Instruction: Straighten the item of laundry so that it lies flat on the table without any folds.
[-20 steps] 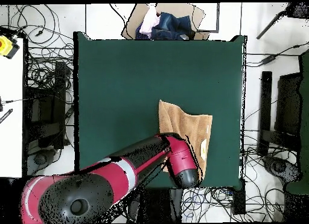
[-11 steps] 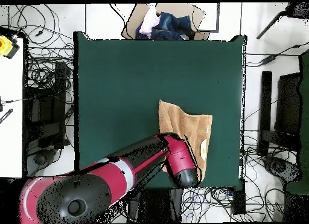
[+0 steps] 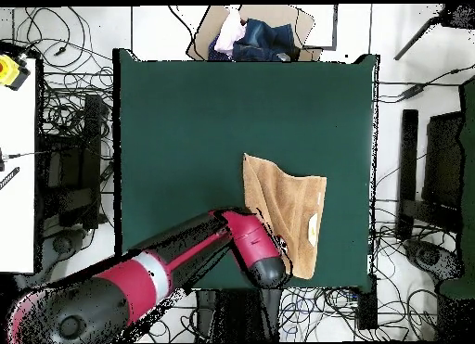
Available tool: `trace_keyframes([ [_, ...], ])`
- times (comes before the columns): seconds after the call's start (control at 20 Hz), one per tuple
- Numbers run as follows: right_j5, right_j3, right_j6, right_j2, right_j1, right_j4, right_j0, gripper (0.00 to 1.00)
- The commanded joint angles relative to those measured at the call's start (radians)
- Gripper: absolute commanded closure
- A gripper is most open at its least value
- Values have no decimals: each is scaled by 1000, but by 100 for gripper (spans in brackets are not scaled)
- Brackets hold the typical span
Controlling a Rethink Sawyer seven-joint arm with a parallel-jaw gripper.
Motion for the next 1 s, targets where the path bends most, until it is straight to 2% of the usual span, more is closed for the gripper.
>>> trace_keyframes([
  [0.05,74,-109,473,174,94,36,115,100],
  [0.7,86,-94,500,186,78,36,125,100],
  [0.8,109,-70,420,214,40,91,81,100],
  [0.95,104,-3,71,261,-40,348,-71,100],
  [1.0,91,4,36,258,-41,368,-79,100],
])
